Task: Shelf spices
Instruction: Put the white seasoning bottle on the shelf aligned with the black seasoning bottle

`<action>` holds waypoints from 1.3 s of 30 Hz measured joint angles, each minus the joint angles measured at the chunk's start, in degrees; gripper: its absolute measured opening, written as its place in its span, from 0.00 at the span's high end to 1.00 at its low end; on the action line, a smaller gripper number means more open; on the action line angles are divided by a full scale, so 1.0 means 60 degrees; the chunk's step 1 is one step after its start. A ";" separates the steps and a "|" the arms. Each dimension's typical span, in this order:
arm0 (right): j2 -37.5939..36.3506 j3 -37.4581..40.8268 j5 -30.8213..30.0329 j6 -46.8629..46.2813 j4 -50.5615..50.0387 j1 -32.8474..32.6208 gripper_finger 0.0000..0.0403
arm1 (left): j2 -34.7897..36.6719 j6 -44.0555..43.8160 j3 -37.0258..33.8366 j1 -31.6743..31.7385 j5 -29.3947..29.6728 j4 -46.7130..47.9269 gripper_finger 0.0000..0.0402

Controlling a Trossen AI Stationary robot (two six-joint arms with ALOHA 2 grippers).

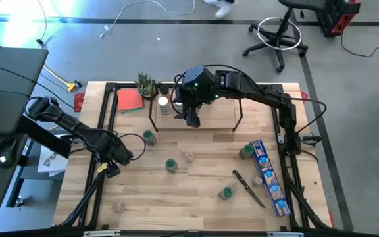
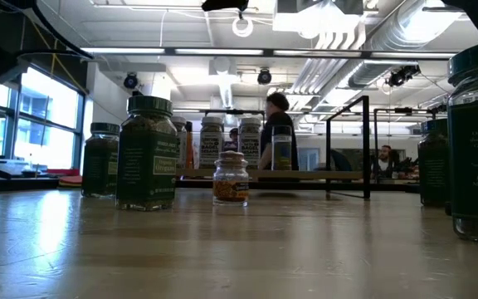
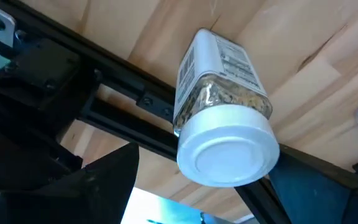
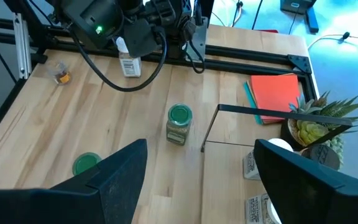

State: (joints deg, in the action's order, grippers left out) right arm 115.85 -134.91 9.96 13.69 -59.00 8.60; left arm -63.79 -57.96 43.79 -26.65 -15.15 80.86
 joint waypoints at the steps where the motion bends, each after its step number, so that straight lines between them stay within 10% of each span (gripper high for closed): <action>1: 0.0000 0.0000 0.0000 -0.0033 0.0000 0.0000 0.28 | 0.0000 0.0010 0.0000 0.0003 0.0060 -0.0065 0.20; 14: 0.0000 0.0004 -0.0004 -0.0134 0.0011 0.0000 0.28 | 0.0000 0.0014 0.0011 0.0000 0.0048 -0.0461 0.50; 39: -0.0568 0.0004 -0.0117 -0.0084 -0.0235 0.0308 0.28 | -0.1985 0.0321 0.2265 0.1093 0.0046 -0.1506 0.51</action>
State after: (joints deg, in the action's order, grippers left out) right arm 112.45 -134.89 9.26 13.18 -60.42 10.45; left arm -75.70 -56.03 57.38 -20.09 -14.88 71.83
